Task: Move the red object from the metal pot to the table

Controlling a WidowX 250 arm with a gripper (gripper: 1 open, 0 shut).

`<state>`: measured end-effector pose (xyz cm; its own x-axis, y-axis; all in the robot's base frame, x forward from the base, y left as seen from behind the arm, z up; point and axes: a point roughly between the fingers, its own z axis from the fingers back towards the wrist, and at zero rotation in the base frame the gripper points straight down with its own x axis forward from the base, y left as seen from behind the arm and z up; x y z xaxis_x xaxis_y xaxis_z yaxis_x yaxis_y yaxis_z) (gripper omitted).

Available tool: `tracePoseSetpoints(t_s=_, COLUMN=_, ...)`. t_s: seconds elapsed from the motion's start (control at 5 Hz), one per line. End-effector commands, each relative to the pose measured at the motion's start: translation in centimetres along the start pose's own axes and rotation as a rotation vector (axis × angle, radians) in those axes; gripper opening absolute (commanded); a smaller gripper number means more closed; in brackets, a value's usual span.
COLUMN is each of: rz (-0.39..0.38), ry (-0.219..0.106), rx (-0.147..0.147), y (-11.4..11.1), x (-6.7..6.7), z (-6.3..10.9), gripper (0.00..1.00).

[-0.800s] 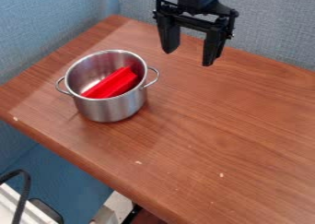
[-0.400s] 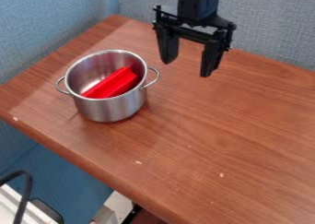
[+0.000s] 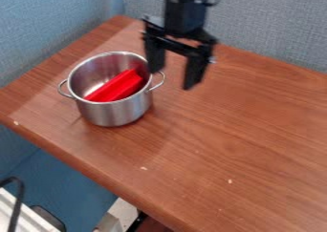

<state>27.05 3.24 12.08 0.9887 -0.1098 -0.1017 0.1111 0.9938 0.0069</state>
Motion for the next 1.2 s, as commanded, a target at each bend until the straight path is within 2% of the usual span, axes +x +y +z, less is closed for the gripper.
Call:
tracePoseSetpoints(t_s=0.0, rz=-0.024, ry=-0.086, rx=0.047, y=2.6, x=-1.4, z=1.7, gripper=1.0)
tracePoseSetpoints(t_s=0.2, rz=-0.044, ry=-0.097, rx=0.071, y=4.7, x=-2.5, z=1.7, gripper=1.0)
tracePoseSetpoints(t_s=0.4, rz=-0.038, ry=-0.087, rx=0.097, y=6.3, x=-3.7, z=0.9, gripper=1.0)
tracePoseSetpoints(t_s=0.6, rz=0.007, ry=-0.073, rx=0.111, y=7.3, x=-4.4, z=0.0, gripper=1.0)
tracePoseSetpoints(t_s=0.8, rz=0.02, ry=-0.085, rx=0.119, y=8.0, x=-4.1, z=-0.7, gripper=1.0)
tracePoseSetpoints(t_s=1.0, rz=0.026, ry=-0.094, rx=0.115, y=8.7, x=-3.7, z=-1.3, gripper=1.0)
